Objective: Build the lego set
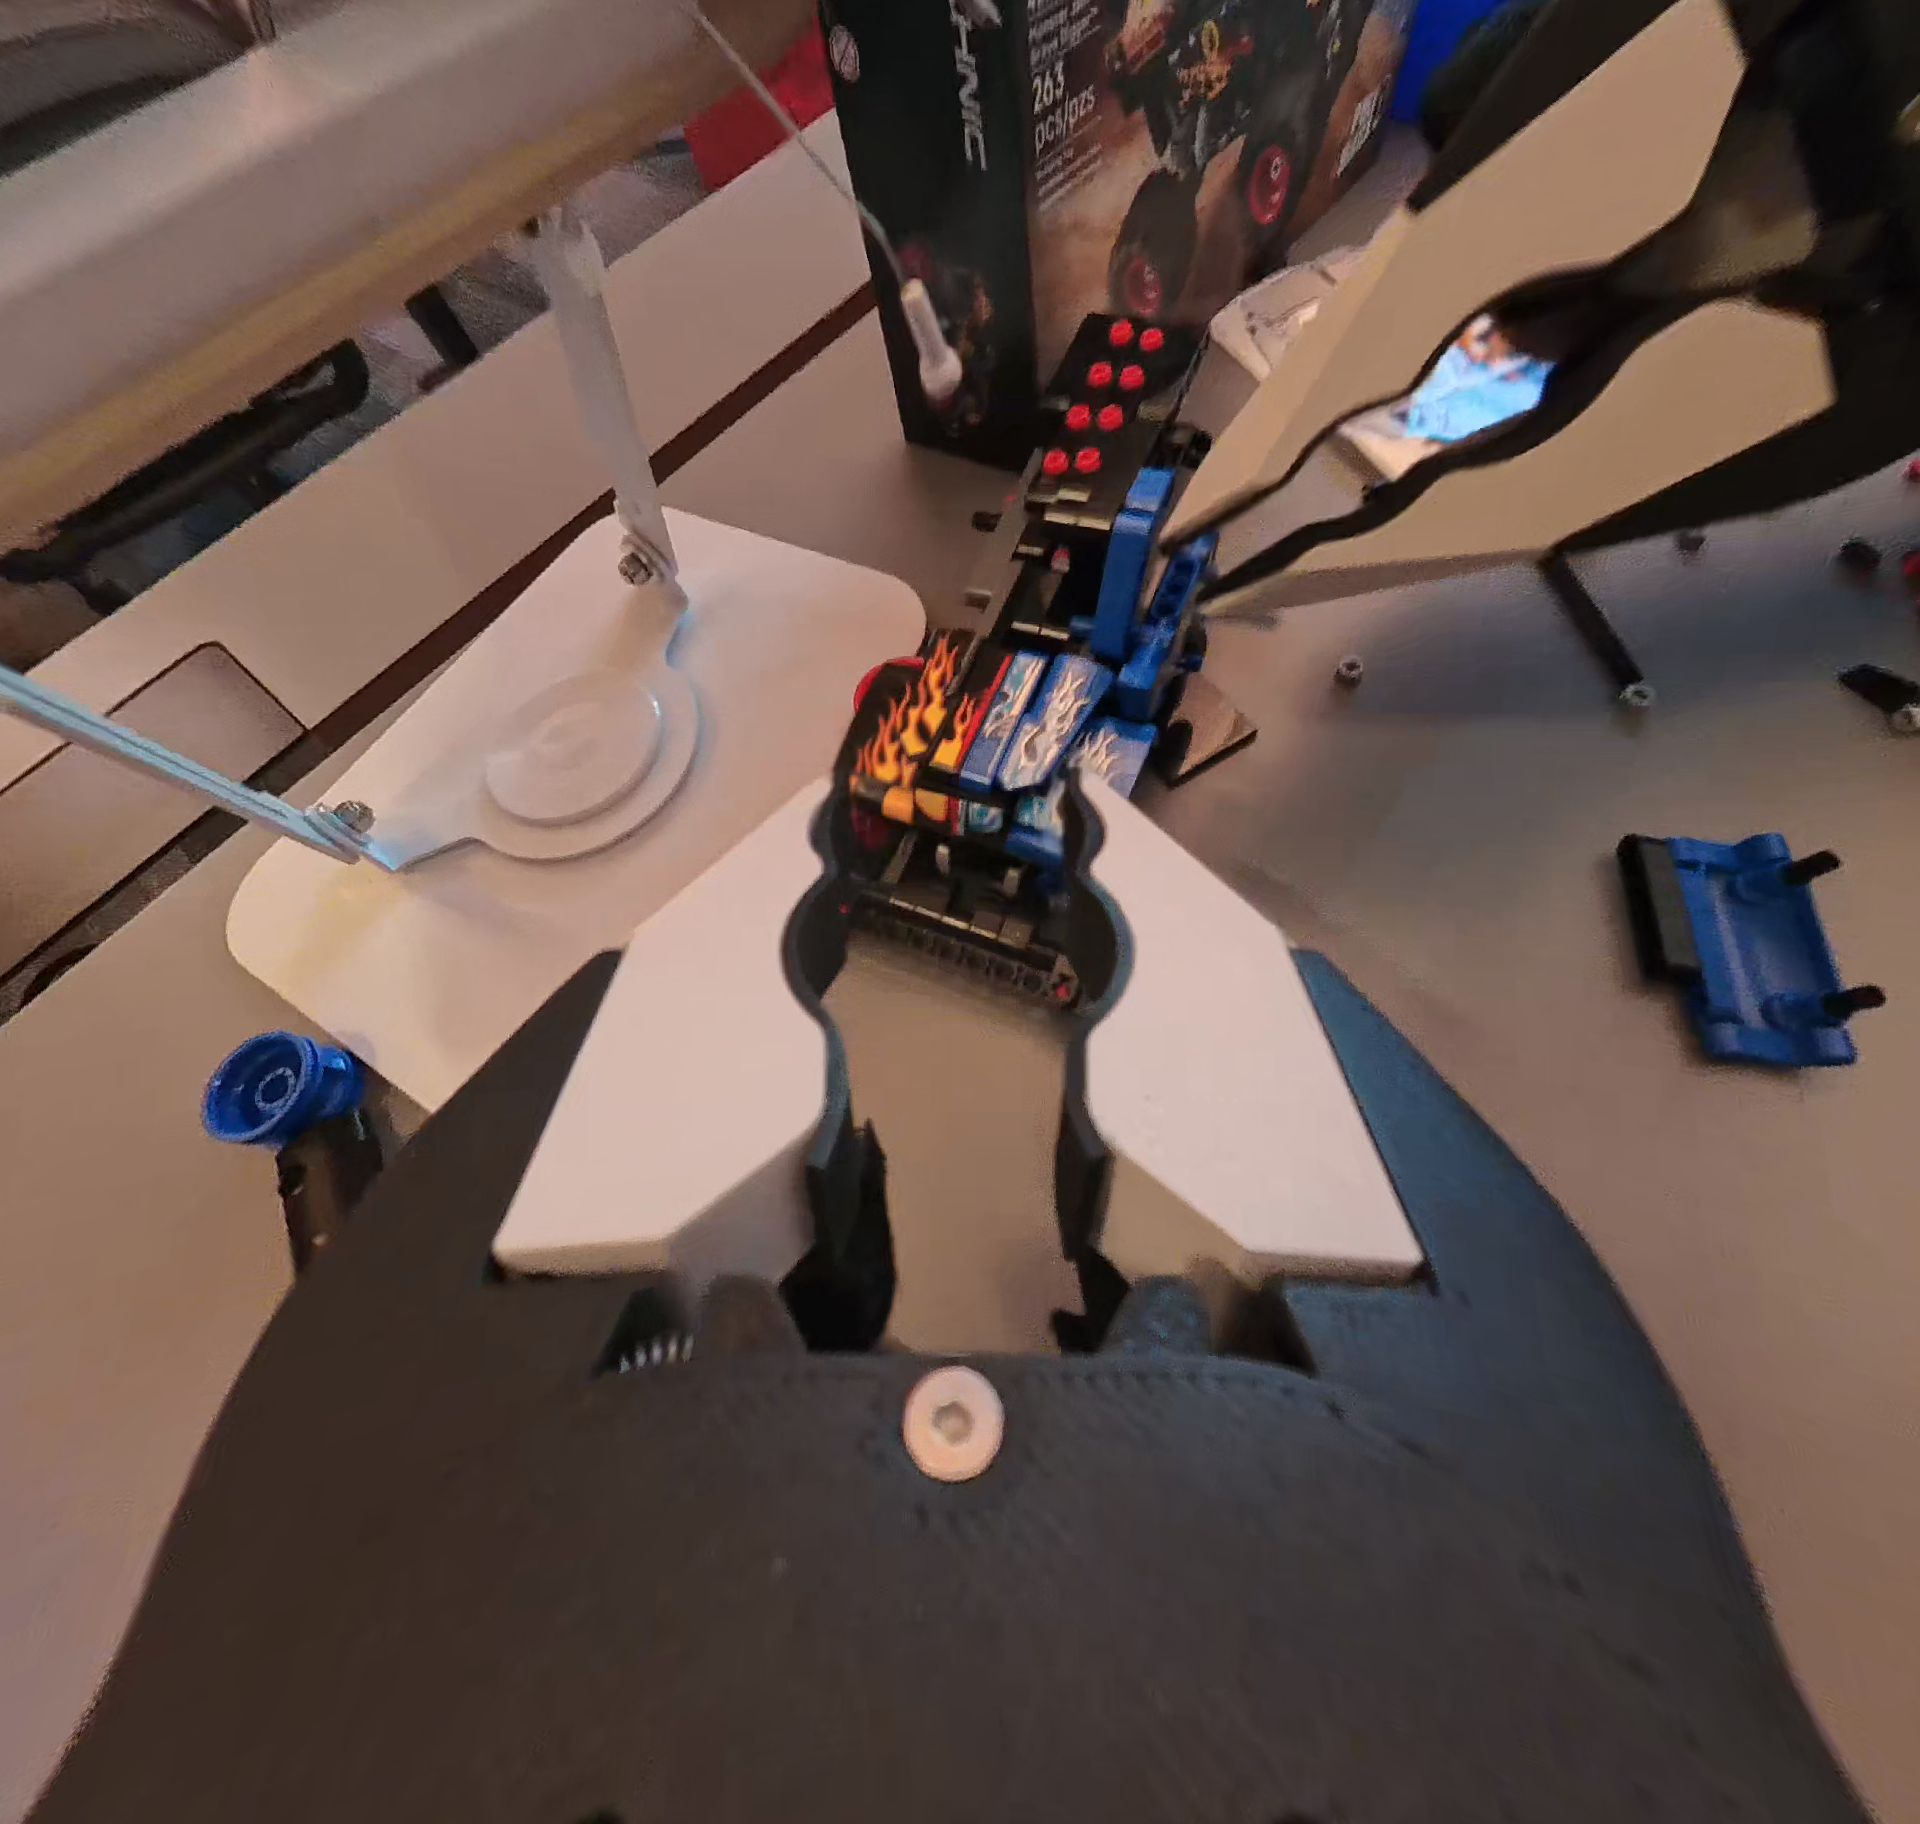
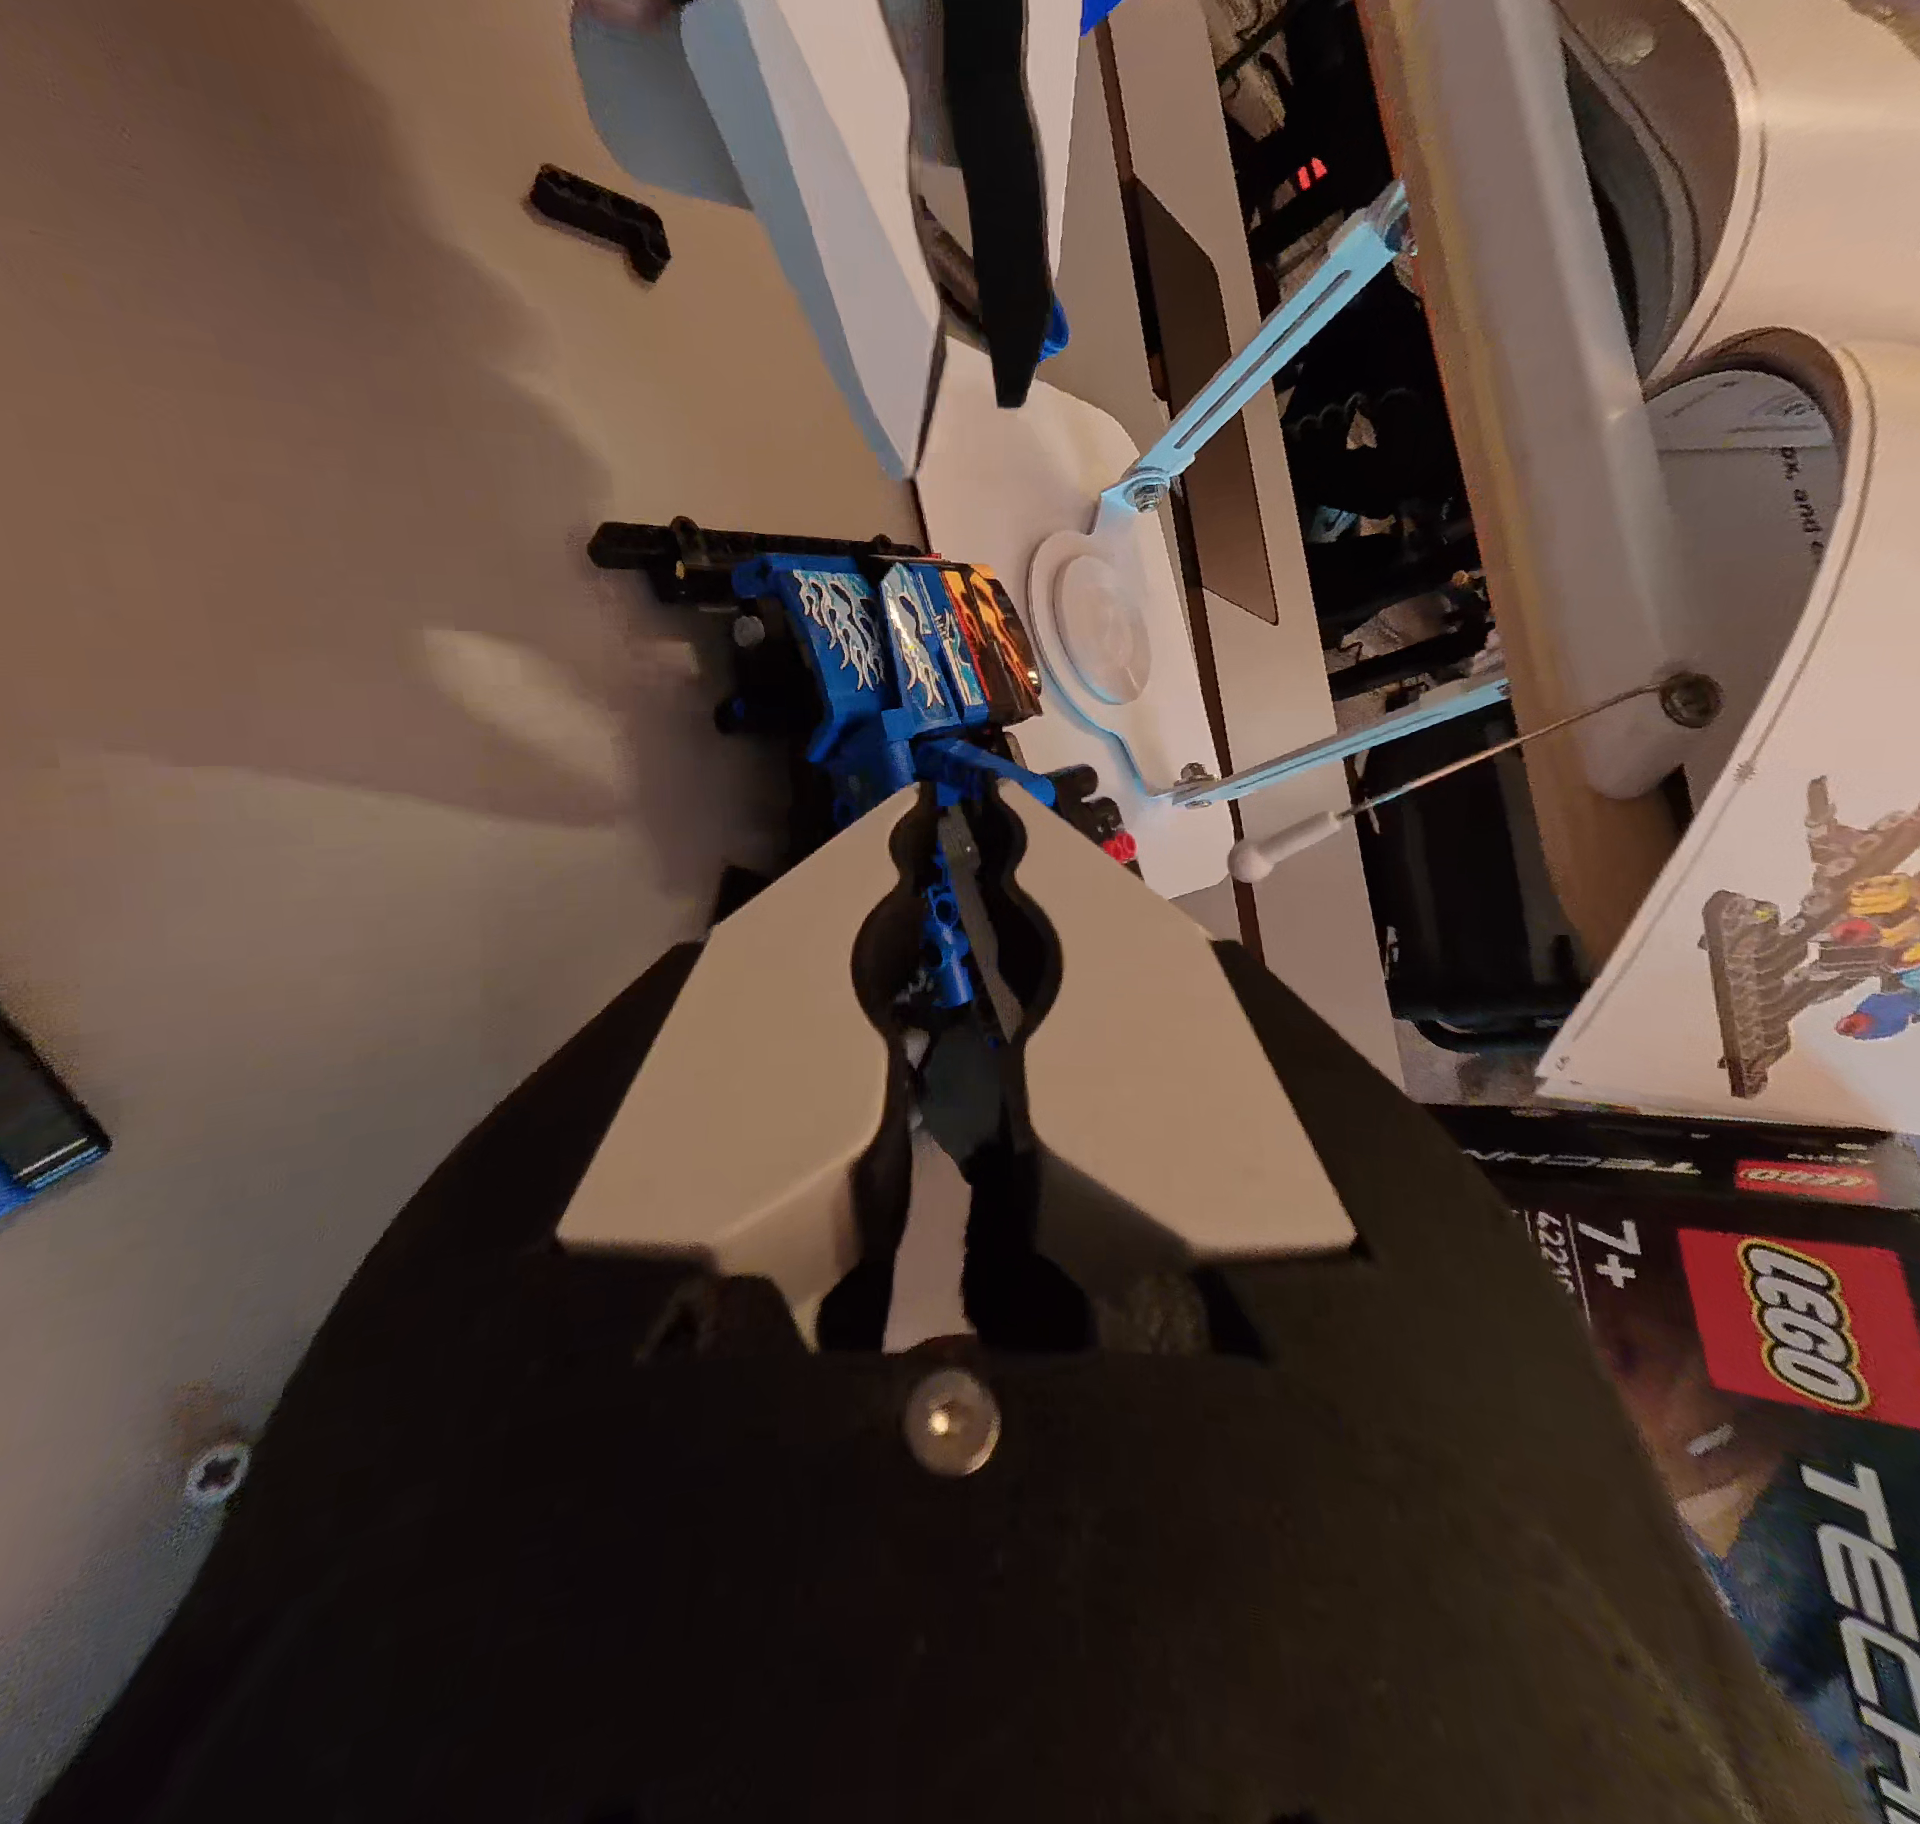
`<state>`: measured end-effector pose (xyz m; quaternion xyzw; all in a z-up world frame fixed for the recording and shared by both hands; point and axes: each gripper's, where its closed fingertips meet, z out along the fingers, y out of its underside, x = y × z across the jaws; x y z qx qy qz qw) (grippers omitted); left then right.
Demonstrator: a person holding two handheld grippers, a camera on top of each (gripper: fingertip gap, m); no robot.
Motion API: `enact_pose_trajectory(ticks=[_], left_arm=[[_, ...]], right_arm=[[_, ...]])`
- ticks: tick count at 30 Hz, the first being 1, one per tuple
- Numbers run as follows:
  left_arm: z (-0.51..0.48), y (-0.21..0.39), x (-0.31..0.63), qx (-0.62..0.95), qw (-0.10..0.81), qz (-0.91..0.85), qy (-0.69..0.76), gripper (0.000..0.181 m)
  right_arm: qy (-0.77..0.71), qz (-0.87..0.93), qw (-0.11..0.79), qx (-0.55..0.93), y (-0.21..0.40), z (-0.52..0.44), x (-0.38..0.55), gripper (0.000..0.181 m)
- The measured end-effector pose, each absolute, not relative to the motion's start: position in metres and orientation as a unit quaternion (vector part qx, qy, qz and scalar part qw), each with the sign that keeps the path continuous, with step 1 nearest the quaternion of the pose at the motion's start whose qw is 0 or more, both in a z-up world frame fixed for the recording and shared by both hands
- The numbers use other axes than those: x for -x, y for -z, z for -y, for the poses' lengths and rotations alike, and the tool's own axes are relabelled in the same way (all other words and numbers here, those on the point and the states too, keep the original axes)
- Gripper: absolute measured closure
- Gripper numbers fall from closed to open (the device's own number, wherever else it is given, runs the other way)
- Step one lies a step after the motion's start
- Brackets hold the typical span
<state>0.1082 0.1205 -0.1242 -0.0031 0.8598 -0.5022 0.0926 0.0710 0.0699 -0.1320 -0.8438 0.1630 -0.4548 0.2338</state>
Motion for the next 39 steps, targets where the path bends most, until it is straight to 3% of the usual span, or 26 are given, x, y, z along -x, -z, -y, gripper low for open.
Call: enact_pose_trajectory(ticks=[6, 13, 28, 39], left_arm=[[-0.119, 0.152, -0.104, -0.049, 0.106, -0.882, 0.457, 0.123], [-0.111, 0.169, -0.099, -0.067, 0.112, -0.891, 0.434, 0.128], [-0.110, 0.173, -0.104, -0.055, 0.109, -0.892, 0.436, 0.130], [-0.116, 0.180, -0.114, -0.048, 0.110, -0.901, 0.417, 0.120]], right_arm=[[0.430, -0.159, 0.225, 0.860, 0.145, -0.064, -0.065, 0.167], [0.456, -0.135, 0.186, 0.860, 0.151, -0.068, -0.071, 0.179], [0.468, -0.126, 0.144, 0.863, 0.153, -0.068, -0.075, 0.180], [0.461, -0.159, 0.206, 0.848, 0.132, -0.055, -0.065, 0.168]])
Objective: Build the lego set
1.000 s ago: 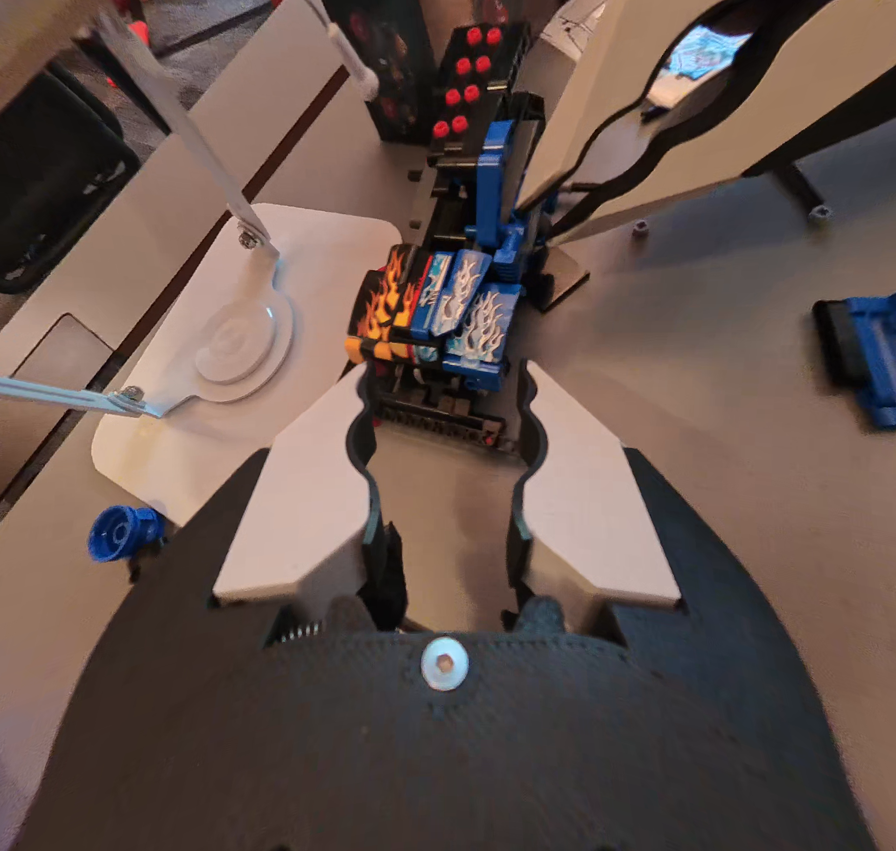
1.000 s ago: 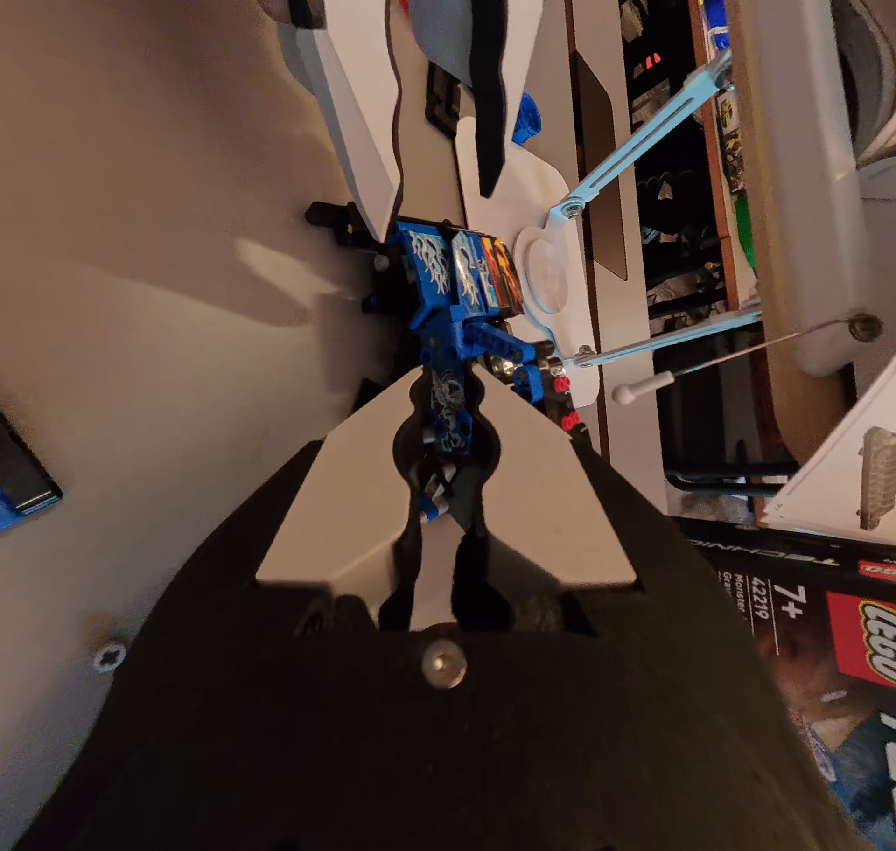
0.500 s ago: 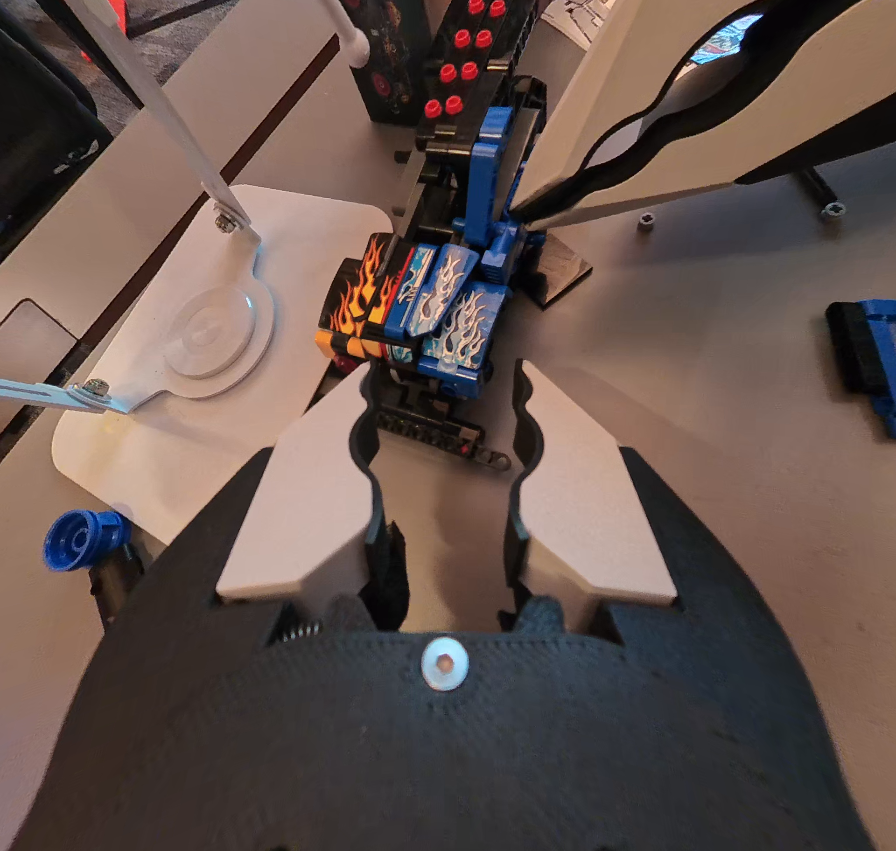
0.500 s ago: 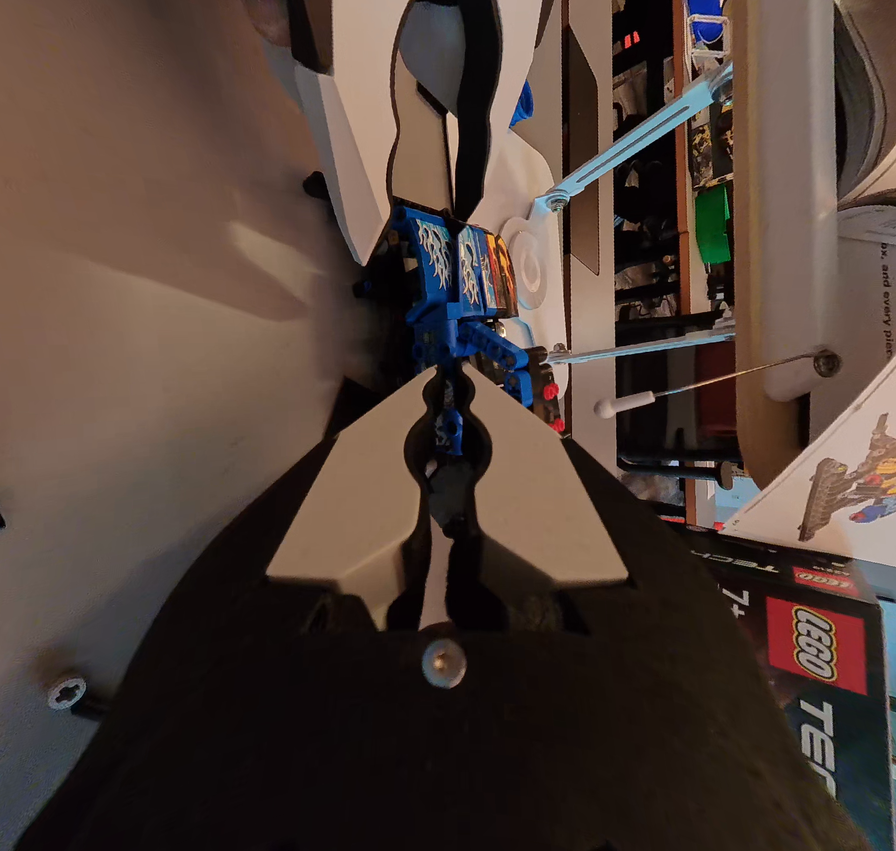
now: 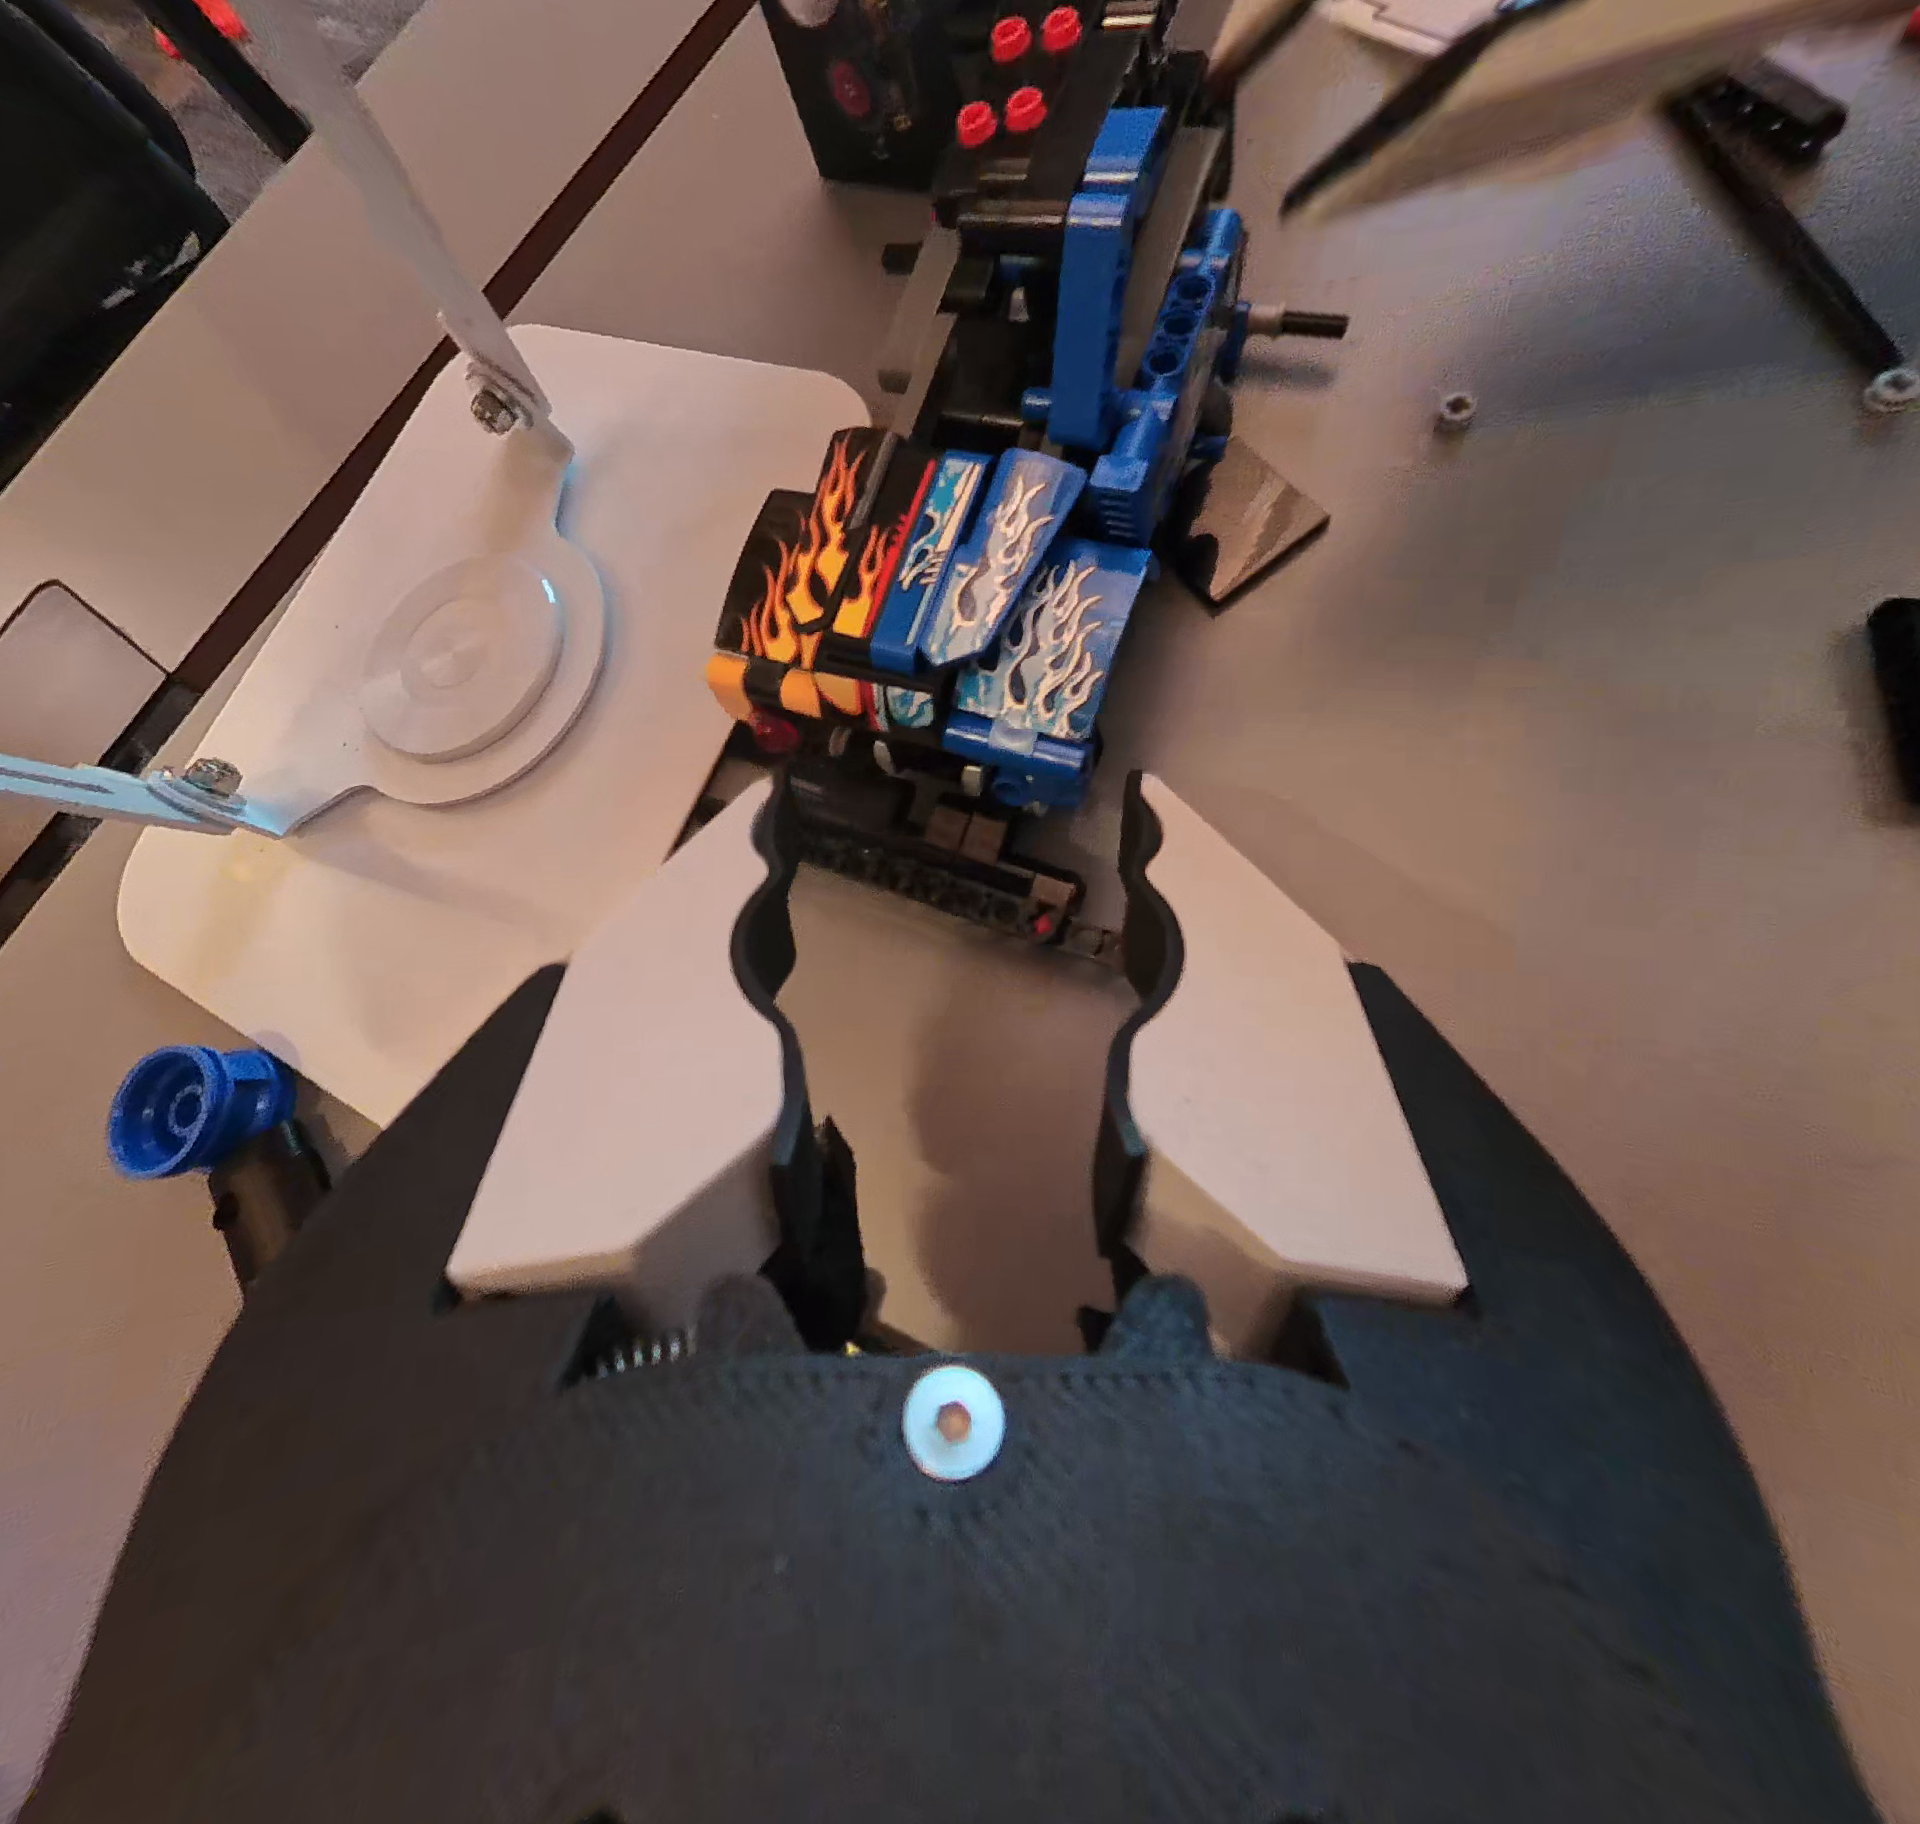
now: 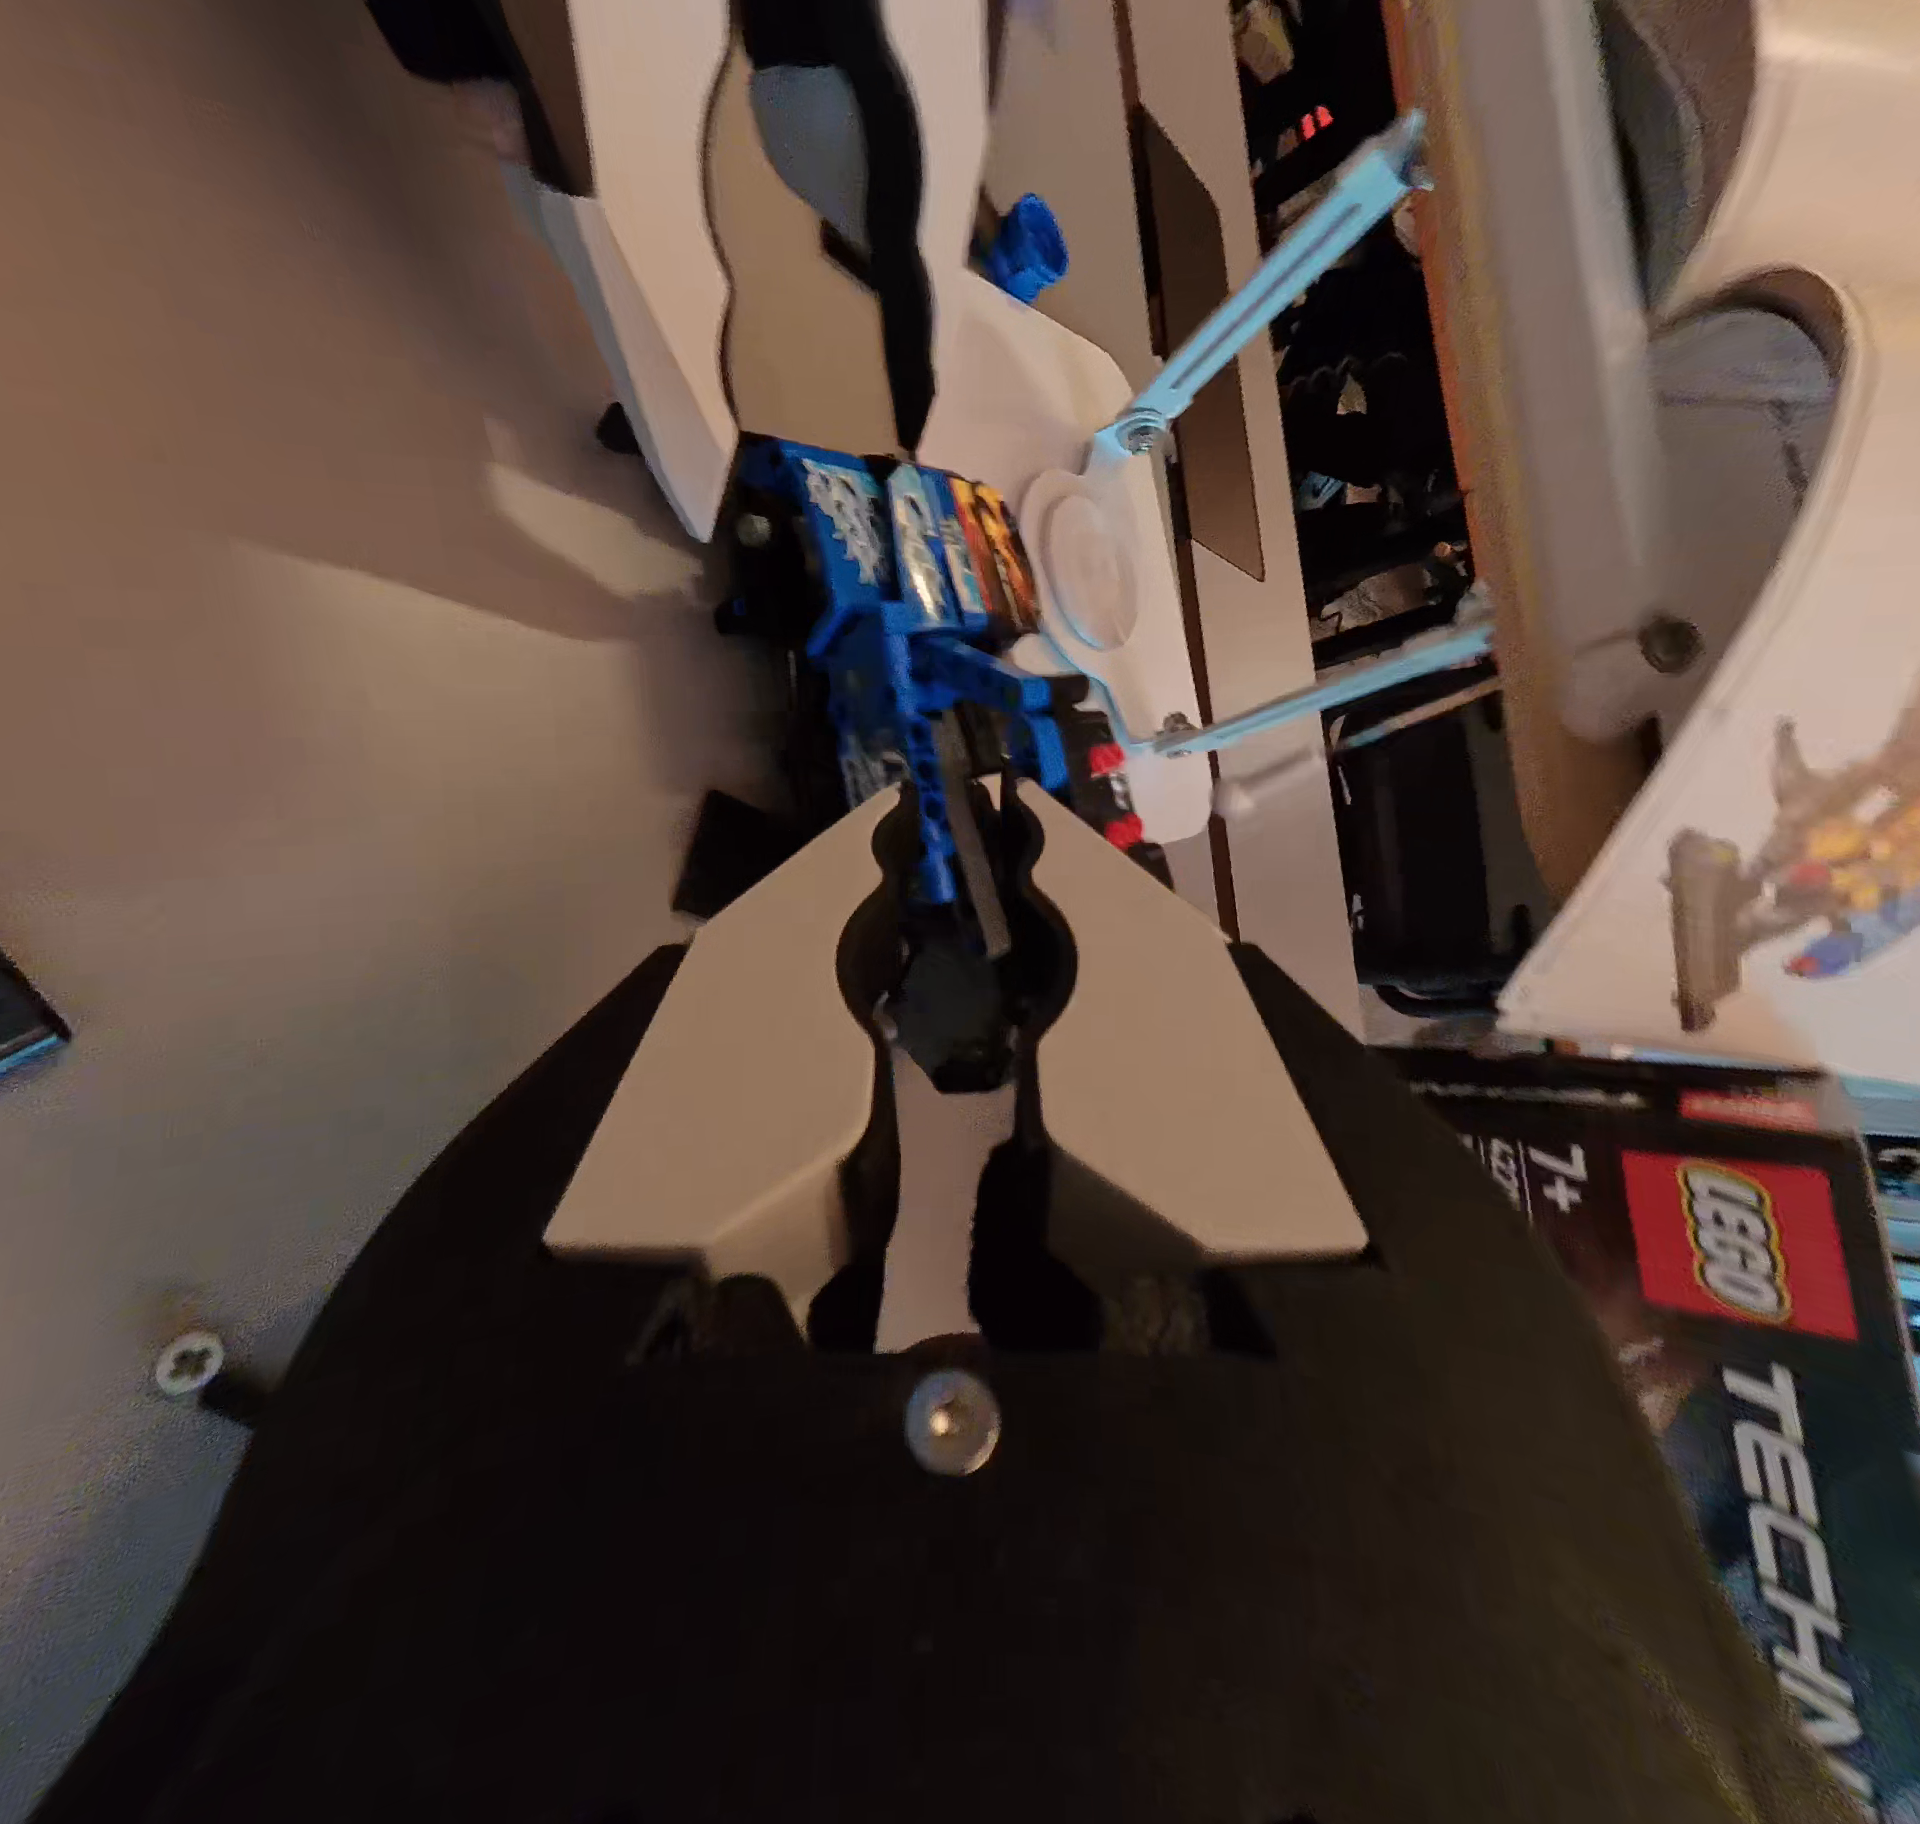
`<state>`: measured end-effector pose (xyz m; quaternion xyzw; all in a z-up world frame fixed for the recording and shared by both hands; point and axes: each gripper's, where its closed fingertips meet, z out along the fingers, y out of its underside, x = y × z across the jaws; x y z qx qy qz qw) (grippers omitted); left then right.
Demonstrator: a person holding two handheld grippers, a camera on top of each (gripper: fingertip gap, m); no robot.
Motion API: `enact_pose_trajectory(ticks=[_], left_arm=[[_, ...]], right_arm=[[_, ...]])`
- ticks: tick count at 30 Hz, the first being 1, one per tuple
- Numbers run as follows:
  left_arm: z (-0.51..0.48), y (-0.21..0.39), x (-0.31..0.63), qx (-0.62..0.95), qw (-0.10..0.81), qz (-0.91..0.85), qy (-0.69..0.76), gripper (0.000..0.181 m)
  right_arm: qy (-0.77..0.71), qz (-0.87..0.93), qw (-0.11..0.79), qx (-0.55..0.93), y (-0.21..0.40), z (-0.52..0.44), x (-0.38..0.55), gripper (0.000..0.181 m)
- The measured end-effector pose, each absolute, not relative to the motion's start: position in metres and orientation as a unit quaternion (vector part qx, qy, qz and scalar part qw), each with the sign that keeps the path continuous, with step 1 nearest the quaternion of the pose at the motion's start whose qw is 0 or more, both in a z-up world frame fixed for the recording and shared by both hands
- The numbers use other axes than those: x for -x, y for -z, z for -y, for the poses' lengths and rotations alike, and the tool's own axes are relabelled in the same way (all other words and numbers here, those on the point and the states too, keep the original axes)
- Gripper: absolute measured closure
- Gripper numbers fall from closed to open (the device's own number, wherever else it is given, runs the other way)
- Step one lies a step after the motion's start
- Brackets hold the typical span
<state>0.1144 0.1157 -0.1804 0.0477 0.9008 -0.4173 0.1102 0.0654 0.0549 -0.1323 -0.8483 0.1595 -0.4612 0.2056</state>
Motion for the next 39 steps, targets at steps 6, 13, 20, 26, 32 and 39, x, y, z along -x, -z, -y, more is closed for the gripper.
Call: enact_pose_trajectory(ticks=[6, 13, 20, 26, 32, 39], left_arm=[[-0.118, 0.196, -0.113, -0.055, 0.095, -0.915, 0.389, 0.121], [-0.119, 0.200, -0.114, -0.058, 0.103, -0.918, 0.379, 0.125], [-0.119, 0.200, -0.118, -0.052, 0.107, -0.917, 0.380, 0.132], [-0.121, 0.200, -0.120, -0.049, 0.107, -0.918, 0.379, 0.133], [-0.131, 0.200, -0.136, -0.028, 0.118, -0.920, 0.373, 0.132], [-0.139, 0.200, -0.146, -0.008, 0.119, -0.921, 0.370, 0.136]], right_arm=[[0.468, -0.250, 0.278, 0.801, 0.102, -0.014, -0.066, 0.169], [0.425, -0.340, 0.288, 0.788, 0.114, 0.018, -0.070, 0.166], [0.369, -0.373, 0.287, 0.802, 0.142, 0.019, -0.073, 0.159], [0.345, -0.379, 0.276, 0.813, 0.159, 0.017, -0.073, 0.181], [0.285, -0.359, 0.304, 0.835, 0.163, -0.007, -0.060, 0.181], [0.234, -0.323, 0.320, 0.860, 0.162, -0.027, -0.042, 0.177]])
